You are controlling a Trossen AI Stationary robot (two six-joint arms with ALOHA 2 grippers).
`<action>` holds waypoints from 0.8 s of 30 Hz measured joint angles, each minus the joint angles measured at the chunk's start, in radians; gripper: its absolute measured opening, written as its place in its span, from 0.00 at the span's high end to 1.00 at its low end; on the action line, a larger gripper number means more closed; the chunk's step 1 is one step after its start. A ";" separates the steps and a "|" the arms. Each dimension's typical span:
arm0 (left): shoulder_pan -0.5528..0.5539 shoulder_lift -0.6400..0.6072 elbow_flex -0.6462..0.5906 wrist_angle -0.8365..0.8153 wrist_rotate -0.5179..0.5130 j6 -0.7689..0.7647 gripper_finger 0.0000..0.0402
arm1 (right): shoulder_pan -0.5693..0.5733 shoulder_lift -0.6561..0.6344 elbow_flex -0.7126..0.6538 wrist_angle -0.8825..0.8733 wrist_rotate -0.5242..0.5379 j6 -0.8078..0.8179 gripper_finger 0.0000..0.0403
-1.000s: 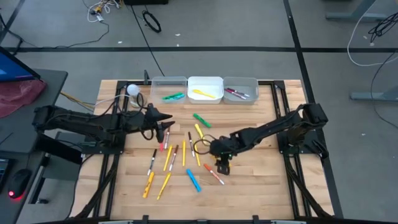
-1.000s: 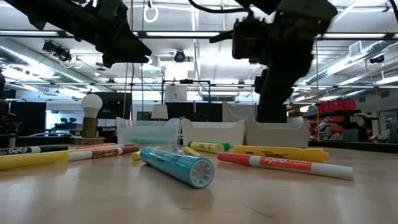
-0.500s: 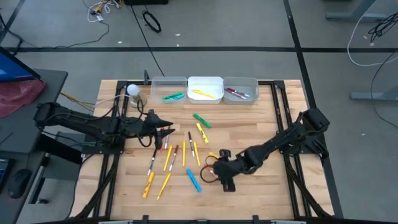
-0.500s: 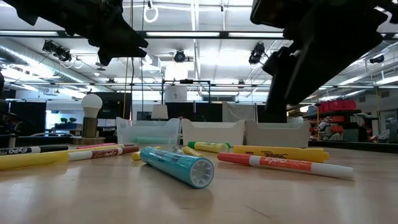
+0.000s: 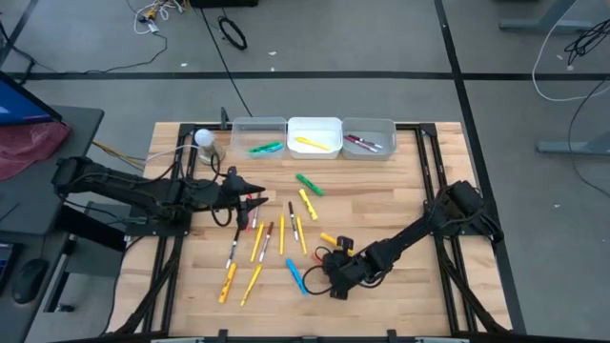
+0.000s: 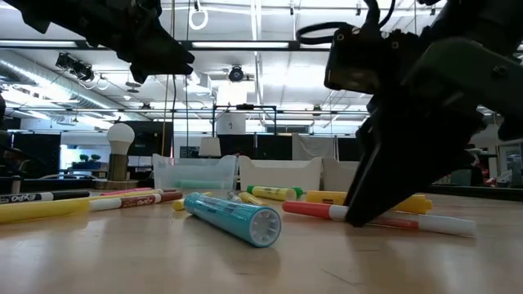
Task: Pick & Place Markers
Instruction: Put the orange marker pen into the gray bin
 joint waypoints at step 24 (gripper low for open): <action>0.125 0.087 -0.004 0.002 0.012 0.258 0.60 | -0.225 -0.509 -0.005 -0.395 0.229 -0.156 0.95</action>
